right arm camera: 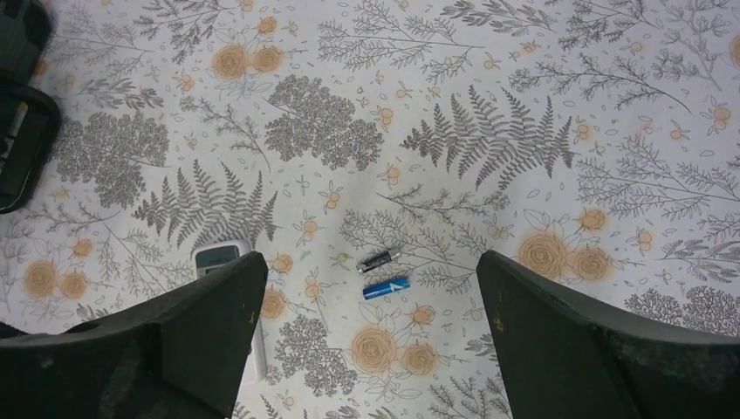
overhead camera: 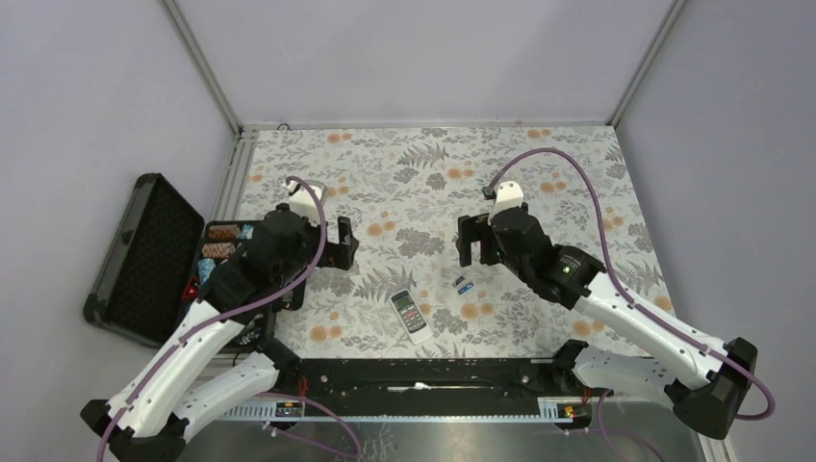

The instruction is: Load the batteries into the remote control

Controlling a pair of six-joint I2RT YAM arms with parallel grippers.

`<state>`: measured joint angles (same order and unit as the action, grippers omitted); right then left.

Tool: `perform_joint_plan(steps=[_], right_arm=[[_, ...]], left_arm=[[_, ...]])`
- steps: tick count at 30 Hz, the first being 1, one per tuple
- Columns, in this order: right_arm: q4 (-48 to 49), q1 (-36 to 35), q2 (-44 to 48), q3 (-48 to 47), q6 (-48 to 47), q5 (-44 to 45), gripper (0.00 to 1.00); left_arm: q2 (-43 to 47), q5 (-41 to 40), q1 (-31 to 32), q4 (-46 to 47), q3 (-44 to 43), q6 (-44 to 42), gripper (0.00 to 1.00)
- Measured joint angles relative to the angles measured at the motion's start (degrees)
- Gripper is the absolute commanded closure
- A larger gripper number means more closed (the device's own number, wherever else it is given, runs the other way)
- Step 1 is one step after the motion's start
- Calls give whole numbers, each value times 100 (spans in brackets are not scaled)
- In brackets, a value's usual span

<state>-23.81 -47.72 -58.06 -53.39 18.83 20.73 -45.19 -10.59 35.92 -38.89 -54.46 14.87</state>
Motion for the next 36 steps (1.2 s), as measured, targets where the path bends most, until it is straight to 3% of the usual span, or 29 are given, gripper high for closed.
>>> perform_joint_plan(steps=[10, 18, 26, 36], right_arm=[[-317, 0, 177, -4, -50, -474, 1], [-461, 0, -114, 35, -44, -1322, 8], [-413, -39, -376, 551, 205, -2061, 10], [-149, -673, -745, 730, 531, -2234, 10]], left_arm=[[245, -81, 0, 170, 61, -7, 1], [247, -81, 0, 173, 72, -2, 1], [249, -149, 0, 168, 72, 85, 1], [374, -363, 0, -33, 72, 350, 1]])
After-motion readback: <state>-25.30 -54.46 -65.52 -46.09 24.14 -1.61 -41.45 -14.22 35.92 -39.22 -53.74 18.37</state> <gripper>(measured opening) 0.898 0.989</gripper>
